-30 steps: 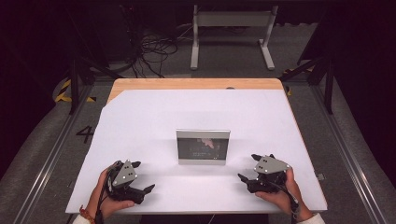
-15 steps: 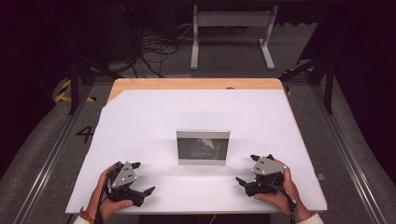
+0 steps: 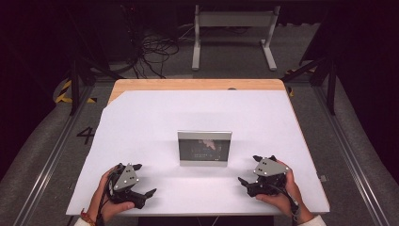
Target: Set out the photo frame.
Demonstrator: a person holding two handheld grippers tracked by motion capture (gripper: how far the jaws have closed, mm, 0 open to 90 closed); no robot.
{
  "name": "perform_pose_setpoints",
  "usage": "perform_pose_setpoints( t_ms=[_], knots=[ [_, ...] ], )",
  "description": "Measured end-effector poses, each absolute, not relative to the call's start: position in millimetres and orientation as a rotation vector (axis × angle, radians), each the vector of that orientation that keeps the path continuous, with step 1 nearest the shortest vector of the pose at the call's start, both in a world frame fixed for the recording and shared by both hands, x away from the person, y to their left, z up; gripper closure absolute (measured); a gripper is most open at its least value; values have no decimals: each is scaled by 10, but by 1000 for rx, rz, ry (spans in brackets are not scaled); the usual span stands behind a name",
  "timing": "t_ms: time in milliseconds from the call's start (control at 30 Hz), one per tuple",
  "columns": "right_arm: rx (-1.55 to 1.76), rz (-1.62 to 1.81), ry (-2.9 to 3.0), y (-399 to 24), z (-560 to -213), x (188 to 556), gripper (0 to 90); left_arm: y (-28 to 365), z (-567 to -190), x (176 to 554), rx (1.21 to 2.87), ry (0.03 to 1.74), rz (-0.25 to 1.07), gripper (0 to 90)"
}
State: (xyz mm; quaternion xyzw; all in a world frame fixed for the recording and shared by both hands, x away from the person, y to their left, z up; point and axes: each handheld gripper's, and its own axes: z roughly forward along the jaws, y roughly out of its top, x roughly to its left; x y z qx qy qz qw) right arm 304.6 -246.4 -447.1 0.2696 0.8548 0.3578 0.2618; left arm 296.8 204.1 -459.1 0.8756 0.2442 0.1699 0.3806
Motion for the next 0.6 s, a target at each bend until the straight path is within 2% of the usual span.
perform_pose_setpoints(
  t_ms=[600],
  knots=[
    [731, 962, 2310, -2467, -4481, 3050, 114, 1993, -4621, 2997, 2259, 624, 424, 63]
  ],
)
